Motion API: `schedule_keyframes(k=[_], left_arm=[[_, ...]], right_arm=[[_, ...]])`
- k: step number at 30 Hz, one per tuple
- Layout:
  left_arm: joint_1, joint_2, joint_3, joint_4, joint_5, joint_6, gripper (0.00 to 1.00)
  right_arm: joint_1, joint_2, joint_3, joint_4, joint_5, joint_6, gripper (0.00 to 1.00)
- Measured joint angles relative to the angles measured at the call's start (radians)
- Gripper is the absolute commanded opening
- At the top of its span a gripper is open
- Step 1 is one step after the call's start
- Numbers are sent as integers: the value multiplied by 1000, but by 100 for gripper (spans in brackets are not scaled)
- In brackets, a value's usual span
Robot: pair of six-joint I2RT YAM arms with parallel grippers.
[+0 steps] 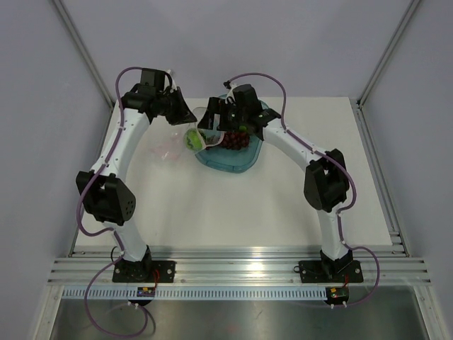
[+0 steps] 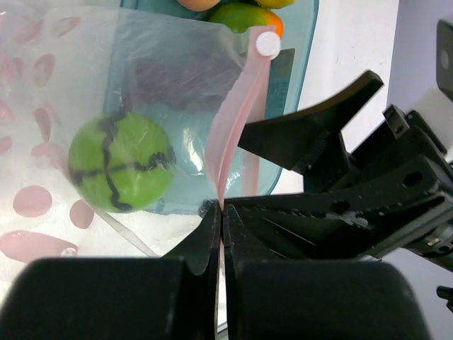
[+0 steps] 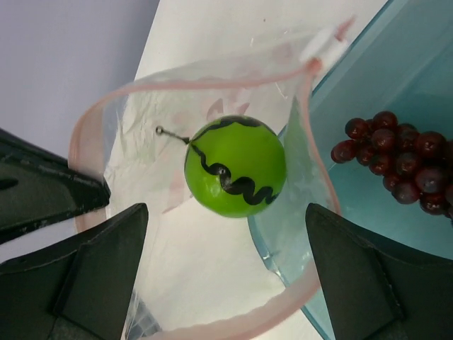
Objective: Place the food in the zip-top bag and seal the zipper
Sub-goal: Place the fake fruit in the zipper food storage bag, then pick up the fake fruit from the bin.
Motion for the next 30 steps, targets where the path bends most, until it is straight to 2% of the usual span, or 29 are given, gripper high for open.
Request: schedule_keyframes(k=[3,6,10,17,23,30], left_arm=[[14,0,0,6,0,0,0],[29,0,0,6,-3,2,0],[49,-1,-5,4,-16,16,0],[127,-3,-6,5,-8,25,0],[146,-11,-6,5,2,25,0],[143,-27,-6,4,16,28,0]], right_arm=[[0,-27,0,-43,36,-26,96],[-6,-66,-1,-78,108,-43,84],[-48,-95,23,-148,245,-61,82],[-150,87,293,-317,492,-171,87],[-165,300,514,-402,578,-291,92],[-165,367,500,-357,578,-451,96]])
